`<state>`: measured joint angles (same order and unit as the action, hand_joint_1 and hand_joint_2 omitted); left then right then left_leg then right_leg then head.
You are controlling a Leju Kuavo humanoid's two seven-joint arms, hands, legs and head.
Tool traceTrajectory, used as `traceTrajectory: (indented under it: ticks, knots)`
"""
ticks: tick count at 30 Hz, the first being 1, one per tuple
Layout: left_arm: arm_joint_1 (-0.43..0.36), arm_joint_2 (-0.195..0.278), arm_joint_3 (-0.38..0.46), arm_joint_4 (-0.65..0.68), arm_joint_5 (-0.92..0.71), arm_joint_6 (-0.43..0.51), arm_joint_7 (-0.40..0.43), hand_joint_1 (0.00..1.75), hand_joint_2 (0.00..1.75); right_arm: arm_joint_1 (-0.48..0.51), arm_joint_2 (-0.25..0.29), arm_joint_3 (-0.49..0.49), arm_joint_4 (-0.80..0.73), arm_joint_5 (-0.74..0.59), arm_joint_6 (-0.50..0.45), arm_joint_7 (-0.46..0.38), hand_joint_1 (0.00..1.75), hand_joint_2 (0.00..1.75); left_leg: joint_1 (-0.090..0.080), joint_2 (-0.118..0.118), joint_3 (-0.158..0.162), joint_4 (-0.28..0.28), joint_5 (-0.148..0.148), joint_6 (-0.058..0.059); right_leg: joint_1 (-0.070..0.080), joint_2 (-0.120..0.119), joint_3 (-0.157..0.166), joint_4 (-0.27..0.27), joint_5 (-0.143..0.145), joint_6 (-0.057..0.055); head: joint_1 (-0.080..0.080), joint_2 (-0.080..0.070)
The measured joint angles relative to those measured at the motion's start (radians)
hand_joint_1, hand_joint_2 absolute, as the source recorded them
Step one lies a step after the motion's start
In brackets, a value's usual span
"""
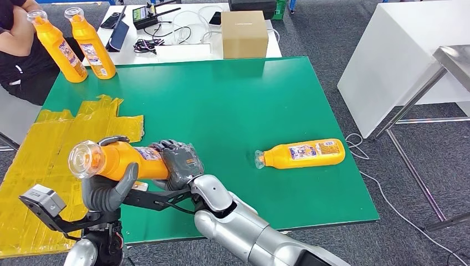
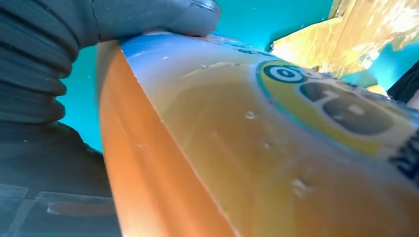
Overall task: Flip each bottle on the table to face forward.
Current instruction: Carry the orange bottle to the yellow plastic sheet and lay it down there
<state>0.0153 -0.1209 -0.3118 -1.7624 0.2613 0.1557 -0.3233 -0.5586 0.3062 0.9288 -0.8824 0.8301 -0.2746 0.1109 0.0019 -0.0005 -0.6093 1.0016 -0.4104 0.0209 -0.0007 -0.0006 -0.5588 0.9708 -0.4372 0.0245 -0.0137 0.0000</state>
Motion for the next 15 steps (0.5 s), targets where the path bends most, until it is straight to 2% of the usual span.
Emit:
traceTrajectory:
  ticks: [4,15]
  knots:
    - [-0.007,0.002,0.007,0.001,0.0,-0.001,-0.004,1.75,1.75,0.001,-0.007,-0.001,0.0,-0.006,0.005,-0.001,0.0,0.0,0.0,0.0,0.0,0.0,0.0,0.0,0.0,0.0,0.0,0.0,0.0,0.0,0.0,0.0]
    - [-0.041,0.012,0.042,0.029,-0.001,0.0,-0.002,1.75,1.75,0.017,-0.018,-0.001,0.0,-0.004,0.017,-0.007,0.0,0.0,0.0,0.0,0.0,0.0,0.0,0.0,0.0,0.0,0.0,0.0,0.0,0.0,0.0,0.0]
